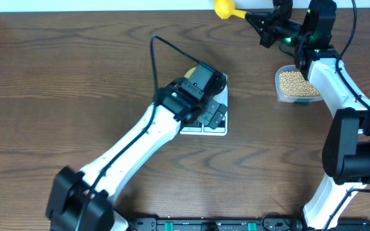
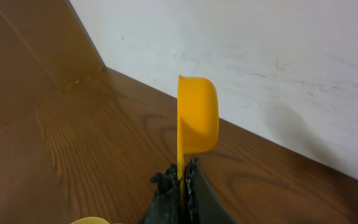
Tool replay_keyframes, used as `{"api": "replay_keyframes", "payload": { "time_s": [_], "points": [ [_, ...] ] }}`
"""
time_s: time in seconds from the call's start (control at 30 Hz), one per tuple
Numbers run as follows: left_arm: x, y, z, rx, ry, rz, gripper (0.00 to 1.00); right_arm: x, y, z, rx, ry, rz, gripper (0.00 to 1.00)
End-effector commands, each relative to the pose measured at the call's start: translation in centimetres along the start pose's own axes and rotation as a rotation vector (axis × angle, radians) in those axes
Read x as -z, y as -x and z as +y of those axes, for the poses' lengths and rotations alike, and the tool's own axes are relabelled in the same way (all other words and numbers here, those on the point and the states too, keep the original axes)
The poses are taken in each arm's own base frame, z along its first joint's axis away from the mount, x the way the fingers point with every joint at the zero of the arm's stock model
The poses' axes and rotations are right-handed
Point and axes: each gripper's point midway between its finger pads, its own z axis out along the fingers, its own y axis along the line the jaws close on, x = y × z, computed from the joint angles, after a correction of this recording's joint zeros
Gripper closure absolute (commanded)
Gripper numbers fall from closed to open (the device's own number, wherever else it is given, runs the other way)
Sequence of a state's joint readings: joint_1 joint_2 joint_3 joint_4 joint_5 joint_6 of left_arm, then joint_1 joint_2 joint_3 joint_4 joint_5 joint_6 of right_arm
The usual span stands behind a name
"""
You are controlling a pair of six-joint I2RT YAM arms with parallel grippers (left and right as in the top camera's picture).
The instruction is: Scoop item into bowl and weigh 50g on scale
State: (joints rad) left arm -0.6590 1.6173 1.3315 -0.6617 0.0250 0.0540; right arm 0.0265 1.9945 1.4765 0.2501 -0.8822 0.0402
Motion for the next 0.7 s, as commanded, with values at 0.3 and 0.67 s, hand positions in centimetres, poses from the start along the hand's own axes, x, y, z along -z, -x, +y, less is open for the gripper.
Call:
{"api": "replay_keyframes", "payload": {
  "time_s": [0.3, 0.67],
  "points": [
    [4.7, 0.7, 2.0, -0.019, -0.112, -0.144, 0.00, 0.2, 0.9, -0.3, 0.029, -0.006, -0.016, 0.99],
    [5.8, 0.1, 3.2, 0.041, -0.117, -0.227, 0.00, 0.2, 1.3, -0.3, 0.046, -0.006, -0.030, 0.99]
  ]
}}
